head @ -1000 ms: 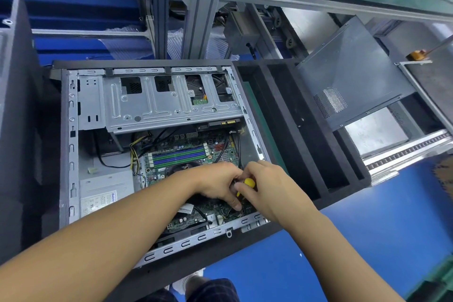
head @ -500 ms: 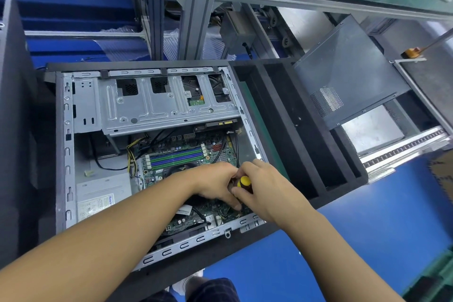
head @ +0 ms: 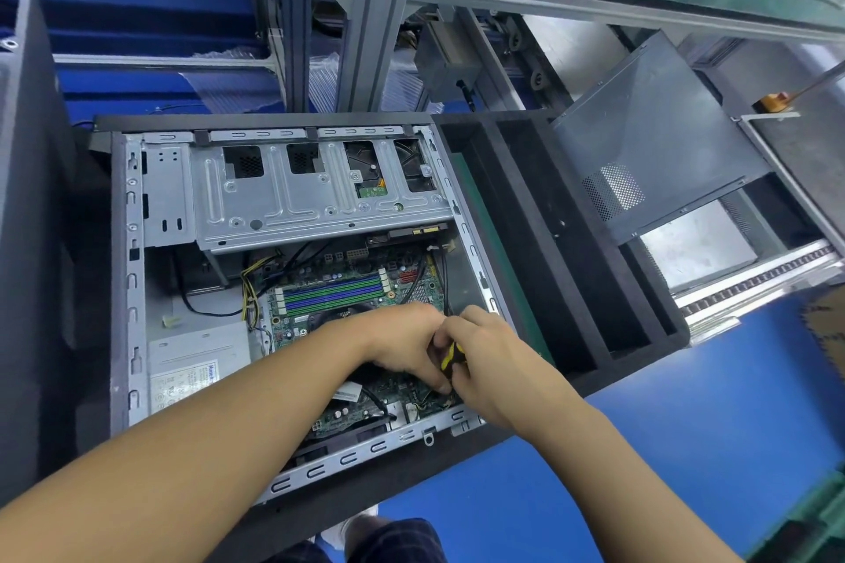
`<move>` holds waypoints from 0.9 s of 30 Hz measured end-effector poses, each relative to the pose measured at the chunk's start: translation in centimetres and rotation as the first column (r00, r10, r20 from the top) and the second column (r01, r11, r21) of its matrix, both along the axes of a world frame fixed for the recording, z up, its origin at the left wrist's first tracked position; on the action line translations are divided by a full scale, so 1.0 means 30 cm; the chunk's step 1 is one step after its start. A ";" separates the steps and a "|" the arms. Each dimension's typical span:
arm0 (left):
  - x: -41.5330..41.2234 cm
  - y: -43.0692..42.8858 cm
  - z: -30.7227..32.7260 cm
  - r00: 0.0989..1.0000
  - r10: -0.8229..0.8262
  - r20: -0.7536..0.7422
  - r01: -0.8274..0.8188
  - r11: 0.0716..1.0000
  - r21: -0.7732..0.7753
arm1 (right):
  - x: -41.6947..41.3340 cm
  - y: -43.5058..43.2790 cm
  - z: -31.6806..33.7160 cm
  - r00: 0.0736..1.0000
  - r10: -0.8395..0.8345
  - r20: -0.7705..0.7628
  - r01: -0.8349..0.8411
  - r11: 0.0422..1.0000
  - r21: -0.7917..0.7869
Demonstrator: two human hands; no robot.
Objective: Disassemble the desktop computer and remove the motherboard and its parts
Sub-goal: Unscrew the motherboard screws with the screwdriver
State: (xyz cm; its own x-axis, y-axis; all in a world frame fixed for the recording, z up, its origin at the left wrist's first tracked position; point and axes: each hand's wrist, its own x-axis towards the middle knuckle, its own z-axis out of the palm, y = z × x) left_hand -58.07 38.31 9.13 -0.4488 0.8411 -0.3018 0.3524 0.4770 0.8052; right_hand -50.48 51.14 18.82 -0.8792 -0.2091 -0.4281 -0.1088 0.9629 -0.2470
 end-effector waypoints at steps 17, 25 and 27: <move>-0.009 -0.029 -0.012 0.976 -0.082 -0.204 0.064 0.994 -0.092 | -0.009 0.017 0.070 0.995 -0.070 -0.074 0.074 0.996 0.042; 0.037 -0.017 -0.025 0.863 -0.318 -0.392 0.210 0.932 -0.294 | -0.009 0.024 0.108 0.989 -0.091 -0.113 0.092 0.996 0.006; 0.047 0.001 -0.030 0.838 -0.355 -0.415 0.205 0.909 -0.364 | -0.001 0.036 0.104 0.986 -0.109 -0.123 0.109 0.994 -0.006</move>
